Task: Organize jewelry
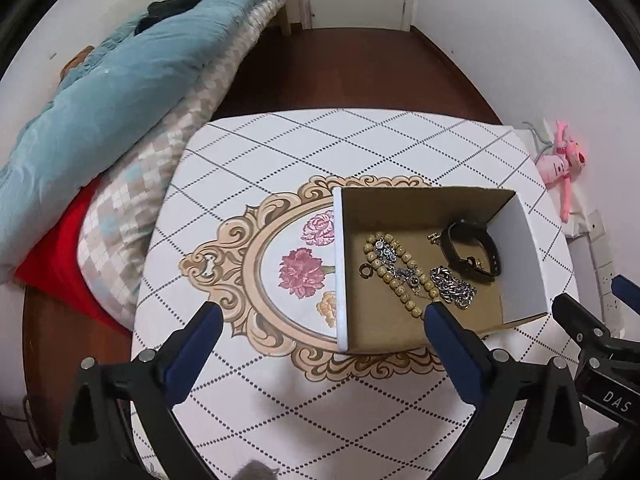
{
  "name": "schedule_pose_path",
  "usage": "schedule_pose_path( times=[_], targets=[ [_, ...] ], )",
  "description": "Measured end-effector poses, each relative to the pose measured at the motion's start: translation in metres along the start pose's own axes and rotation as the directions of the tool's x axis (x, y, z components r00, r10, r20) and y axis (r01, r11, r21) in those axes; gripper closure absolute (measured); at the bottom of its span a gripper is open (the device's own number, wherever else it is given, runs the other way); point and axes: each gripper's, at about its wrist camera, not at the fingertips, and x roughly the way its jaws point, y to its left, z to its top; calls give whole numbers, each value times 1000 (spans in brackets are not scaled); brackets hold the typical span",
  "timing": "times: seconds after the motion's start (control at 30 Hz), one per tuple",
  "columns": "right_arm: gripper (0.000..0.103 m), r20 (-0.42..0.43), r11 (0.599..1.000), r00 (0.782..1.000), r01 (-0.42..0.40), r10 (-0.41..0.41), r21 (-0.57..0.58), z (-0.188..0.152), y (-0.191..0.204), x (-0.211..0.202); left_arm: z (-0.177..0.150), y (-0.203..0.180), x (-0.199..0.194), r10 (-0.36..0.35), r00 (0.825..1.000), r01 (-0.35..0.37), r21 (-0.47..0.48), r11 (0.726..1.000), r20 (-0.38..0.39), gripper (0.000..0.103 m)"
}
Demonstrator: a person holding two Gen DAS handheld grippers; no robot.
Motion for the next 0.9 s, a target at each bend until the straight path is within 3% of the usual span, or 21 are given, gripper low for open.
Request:
schedule_pose_path(
  times=[0.23, 0.4, 0.9],
  targets=[
    [0, 54, 1000, 998, 19, -19, 6, -10, 2, -41, -16, -2, -52, 23, 996, -22, -10, 1000, 84, 1],
    [0, 129, 999, 991, 31, -33, 15, -23, 2, -93, -27, 1, -97, 5, 993, -3, -16, 1000, 120, 1],
    [0, 335, 999, 941, 26, -38, 40, -47, -9, -241, -42, 5, -214, -32, 958, 41, -27, 999, 286, 1]
  ],
)
